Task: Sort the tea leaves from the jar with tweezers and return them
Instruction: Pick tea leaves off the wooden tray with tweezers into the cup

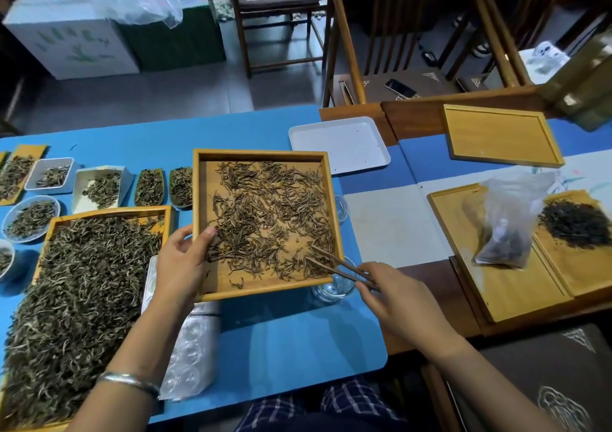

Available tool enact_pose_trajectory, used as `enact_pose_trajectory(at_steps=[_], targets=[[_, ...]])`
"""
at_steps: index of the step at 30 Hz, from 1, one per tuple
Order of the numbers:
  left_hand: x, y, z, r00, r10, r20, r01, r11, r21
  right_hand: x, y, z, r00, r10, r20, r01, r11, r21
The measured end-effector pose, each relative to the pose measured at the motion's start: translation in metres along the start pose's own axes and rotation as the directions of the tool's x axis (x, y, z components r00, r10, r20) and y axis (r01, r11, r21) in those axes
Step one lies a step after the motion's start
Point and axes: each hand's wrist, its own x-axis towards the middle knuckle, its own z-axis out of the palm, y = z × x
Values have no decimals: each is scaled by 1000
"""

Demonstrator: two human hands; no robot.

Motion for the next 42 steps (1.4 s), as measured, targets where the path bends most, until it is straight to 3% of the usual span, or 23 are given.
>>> enact_pose_trajectory(at_steps=[12,18,24,42], targets=[[-2,3,1,999,36,3,-36,999,16,-27,15,6,998,61,1,-61,997,43],[-2,5,1,999,48,0,-48,998,37,-20,4,2,991,32,-129,-20,996,88],[-5,9,1,999,50,1,-50,998,28,6,-14,3,992,-87,-91,82,995,-55],[-2,9,1,997,74,-5,-74,995,62,-26,4,-23,995,-89,-38,70,929,-362]])
